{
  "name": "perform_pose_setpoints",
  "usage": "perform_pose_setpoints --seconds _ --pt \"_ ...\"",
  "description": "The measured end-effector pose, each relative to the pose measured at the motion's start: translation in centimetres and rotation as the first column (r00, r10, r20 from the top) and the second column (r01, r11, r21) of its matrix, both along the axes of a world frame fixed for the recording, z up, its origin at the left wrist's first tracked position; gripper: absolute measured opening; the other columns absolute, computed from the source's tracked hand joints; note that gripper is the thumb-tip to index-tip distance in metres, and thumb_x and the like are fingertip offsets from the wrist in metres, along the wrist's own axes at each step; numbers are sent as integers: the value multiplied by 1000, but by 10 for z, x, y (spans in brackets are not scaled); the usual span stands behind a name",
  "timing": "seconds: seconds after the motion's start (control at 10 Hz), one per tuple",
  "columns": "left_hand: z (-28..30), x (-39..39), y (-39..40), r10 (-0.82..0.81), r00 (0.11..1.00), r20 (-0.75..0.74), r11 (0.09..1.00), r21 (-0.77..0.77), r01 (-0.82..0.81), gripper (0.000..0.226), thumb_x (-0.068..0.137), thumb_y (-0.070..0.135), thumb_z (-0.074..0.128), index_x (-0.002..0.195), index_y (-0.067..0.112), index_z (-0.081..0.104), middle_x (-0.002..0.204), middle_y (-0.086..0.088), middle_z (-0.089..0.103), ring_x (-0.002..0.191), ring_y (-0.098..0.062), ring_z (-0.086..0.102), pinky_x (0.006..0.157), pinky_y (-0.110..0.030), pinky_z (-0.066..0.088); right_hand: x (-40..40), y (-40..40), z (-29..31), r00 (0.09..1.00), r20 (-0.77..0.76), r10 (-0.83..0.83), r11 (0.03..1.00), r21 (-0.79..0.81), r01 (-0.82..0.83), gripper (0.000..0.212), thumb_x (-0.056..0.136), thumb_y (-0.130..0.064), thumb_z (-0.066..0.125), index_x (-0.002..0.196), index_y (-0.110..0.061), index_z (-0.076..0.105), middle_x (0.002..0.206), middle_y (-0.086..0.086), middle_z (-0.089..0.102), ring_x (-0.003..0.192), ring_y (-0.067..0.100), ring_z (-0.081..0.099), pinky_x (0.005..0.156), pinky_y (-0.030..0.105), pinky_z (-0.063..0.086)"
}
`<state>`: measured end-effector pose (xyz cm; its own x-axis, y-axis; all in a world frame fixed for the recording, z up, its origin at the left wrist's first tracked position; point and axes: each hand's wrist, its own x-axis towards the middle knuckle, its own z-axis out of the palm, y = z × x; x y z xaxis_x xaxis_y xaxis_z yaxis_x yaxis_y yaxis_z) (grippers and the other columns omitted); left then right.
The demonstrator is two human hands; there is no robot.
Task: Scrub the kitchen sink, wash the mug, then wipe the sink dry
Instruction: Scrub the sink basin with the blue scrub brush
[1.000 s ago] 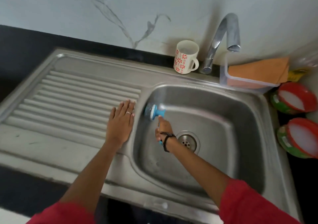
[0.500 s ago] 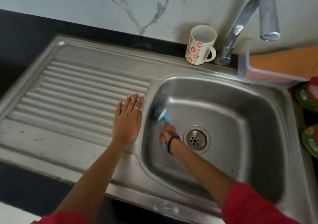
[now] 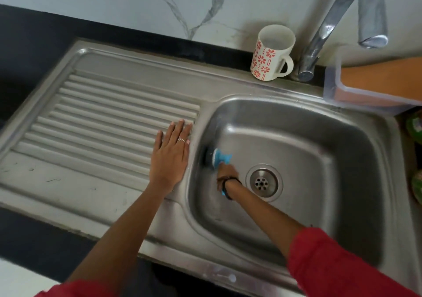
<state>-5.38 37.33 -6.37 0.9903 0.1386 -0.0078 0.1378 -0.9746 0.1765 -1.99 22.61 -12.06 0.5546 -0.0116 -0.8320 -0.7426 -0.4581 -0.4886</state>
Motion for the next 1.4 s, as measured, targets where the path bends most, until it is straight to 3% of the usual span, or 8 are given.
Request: perform_pose_setpoints --seconds 0.1,0.3,0.4,0.6,0.7,0.9,1.2,1.4 --pt "-2 1 1 3 1000 -6 1000 -4 -3 57 95 35 8 147 19 24 155 -2 22 144 -20 16 117 -43 12 -39 -21 2 932 -149 331 944 53 -327 29 101 -19 33 112 -4 55 120 17 54 103 19 50 80 22 32" --pt "1 1 -1 8 1000 8 1000 -6 -8 56 95 33 11 145 18 30 153 -4 28 142 -22 23 116 -45 16 9 -15 32 976 -215 25 983 184 15 37 100 -6 30 64 -14 36 57 4 42 52 7 40 38 9 33" --pt "1 1 0 4 1000 9 1000 -9 -4 55 95 32 14 144 17 33 152 -5 31 141 -23 26 115 -46 19 64 -8 32 970 -1 -241 918 324 229 39 98 3 30 64 -15 30 66 0 31 33 -5 49 31 5 33" --pt "0 2 0 3 1000 7 1000 -14 -3 56 96 33 10 146 18 29 153 -4 27 143 -22 21 116 -45 14 -30 -22 1 934 -40 356 928 -106 -358 44 101 -28 34 125 5 51 117 26 55 102 33 58 92 32 42" --pt "1 1 0 10 1000 4 1000 -17 -10 57 95 35 8 146 19 27 154 -3 25 144 -21 19 116 -44 13 -22 -16 -8 919 32 392 919 -51 -391 32 97 -22 39 113 -1 57 88 21 56 65 18 62 63 27 45" --pt "1 1 -1 8 1000 20 999 -31 -8 57 95 33 10 145 18 31 153 -3 27 143 -21 22 116 -44 14 70 -2 30 927 143 -347 918 255 305 33 99 -12 36 66 -16 34 42 3 39 14 4 31 23 8 20" --pt "1 1 0 13 1000 16 1000 -25 -13 58 94 36 7 147 19 27 155 -3 23 144 -20 17 117 -44 12 -47 -31 30 953 -55 297 952 88 -292 37 98 -30 39 62 -19 37 49 0 44 41 10 42 41 21 34" --pt "1 1 -1 14 999 38 1000 -15 -14 56 96 34 11 145 18 32 153 -4 28 142 -22 23 116 -44 16 7 -8 60 989 93 -118 974 204 97 33 98 -27 39 68 -12 39 52 4 35 22 9 32 30 13 25"
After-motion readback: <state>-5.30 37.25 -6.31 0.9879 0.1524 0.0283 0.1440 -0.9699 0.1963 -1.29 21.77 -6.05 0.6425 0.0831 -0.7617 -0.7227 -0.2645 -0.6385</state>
